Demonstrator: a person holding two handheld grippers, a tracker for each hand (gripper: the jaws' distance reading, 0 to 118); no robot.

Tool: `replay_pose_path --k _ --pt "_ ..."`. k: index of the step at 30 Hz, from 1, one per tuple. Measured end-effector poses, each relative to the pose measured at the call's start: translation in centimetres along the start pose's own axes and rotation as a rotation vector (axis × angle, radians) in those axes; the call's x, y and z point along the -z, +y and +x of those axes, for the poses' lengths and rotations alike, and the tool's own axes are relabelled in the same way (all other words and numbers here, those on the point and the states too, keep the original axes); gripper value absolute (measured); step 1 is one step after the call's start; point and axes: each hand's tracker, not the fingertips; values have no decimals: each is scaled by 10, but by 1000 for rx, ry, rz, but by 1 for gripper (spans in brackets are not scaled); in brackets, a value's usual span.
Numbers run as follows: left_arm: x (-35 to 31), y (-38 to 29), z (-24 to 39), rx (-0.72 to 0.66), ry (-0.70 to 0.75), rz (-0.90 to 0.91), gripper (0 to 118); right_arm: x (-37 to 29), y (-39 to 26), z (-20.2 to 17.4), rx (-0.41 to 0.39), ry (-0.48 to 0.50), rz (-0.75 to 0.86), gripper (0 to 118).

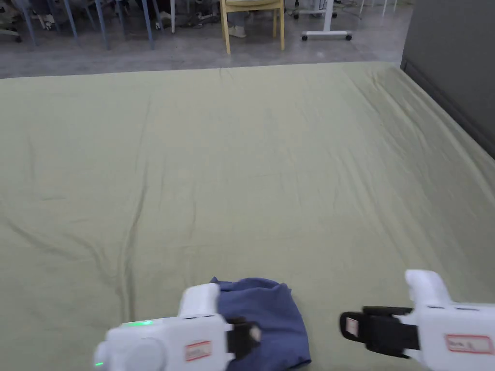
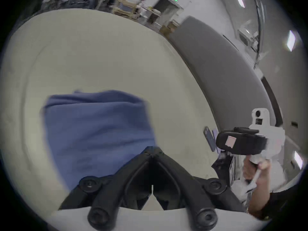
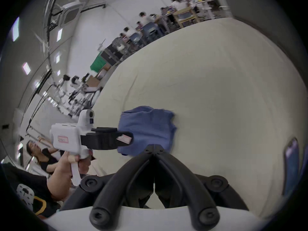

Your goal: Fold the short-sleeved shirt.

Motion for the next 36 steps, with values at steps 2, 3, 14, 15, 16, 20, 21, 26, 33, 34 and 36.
replay_pose_path --k 2,3,14,15,16,20,21,26,33,34,36 --pt "-28 4 -38 -46 62 45 0 40 11 2 14 92 -41 2" --pt "-37 4 -51 -70 83 52 0 56 15 2 24 124 -56 2" --pt "-61 3 -96 -161 -90 121 118 142 19 84 252 34 -237 2" --pt "-52 2 -94 -130 -82 106 118 142 19 85 233 8 -242 2" --pt "-48 0 -93 -110 -44 111 118 143 20 86 224 7 -244 2" --pt "2 7 -87 -61 -29 10 118 141 23 85 215 17 -260 2" --pt "16 8 -86 -59 -6 -13 118 142 22 83 216 17 -261 2" --pt "61 9 -80 -151 -127 -70 107 140 15 93 280 52 -238 2" --pt "42 14 -83 -134 -25 -82 48 134 5 82 297 61 -198 2" --pt "39 17 -82 -133 -26 -83 47 131 5 74 244 12 -179 2" --pt "32 23 -78 -123 -19 -85 45 120 7 49 126 -81 -130 2"
